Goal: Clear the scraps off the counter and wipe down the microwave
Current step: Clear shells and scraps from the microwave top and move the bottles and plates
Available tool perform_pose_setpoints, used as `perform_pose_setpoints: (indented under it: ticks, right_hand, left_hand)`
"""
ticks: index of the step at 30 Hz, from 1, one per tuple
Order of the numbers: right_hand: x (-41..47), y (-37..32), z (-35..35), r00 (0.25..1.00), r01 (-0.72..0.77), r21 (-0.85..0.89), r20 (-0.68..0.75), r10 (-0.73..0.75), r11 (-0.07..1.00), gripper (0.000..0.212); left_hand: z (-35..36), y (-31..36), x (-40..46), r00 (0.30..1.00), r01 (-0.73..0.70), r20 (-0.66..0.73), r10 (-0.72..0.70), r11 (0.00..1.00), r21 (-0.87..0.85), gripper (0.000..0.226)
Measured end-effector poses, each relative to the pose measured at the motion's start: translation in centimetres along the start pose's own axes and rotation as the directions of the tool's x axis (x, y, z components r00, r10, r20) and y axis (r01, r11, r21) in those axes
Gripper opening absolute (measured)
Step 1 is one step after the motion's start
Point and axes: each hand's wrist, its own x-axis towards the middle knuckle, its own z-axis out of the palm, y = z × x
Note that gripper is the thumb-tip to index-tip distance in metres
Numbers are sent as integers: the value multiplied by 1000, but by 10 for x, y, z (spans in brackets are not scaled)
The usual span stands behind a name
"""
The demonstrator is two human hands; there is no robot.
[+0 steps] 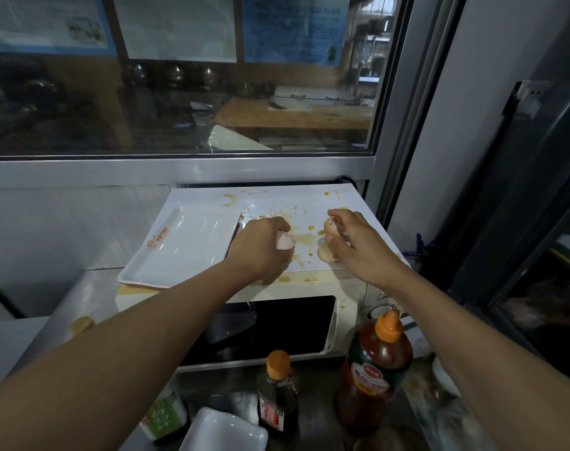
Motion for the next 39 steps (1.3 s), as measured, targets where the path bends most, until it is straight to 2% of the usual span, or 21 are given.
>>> perform_pose_setpoints:
  ticks: [5, 21, 30, 34, 39]
  right_hand:
    - [-5, 6, -7, 1000, -7, -17, -22, 7, 1000, 45]
    - [-2, 9, 16, 990, 74, -68, 127, -65, 995, 44]
    - [-3, 9, 21, 982, 129, -152, 156, -105, 980, 60]
    - [-1, 8, 22, 984, 151, -201, 122, -129, 968, 49]
    - [-1, 7, 22, 984, 156, -203, 119, -134, 967, 46]
  left_hand:
    - [-2, 0, -1, 1000, 5, -2, -5, 1000, 6, 31]
    - [-7, 1, -7, 1000, 9, 27, -10, 1000, 22, 34]
    - [-8, -1, -8, 999, 23, 48, -24, 1000, 19, 36]
    - [-8, 0, -9, 998, 24, 53, -25, 1000, 19, 37]
    - [-7, -1, -10, 998, 27, 58, -28, 1000, 15, 37]
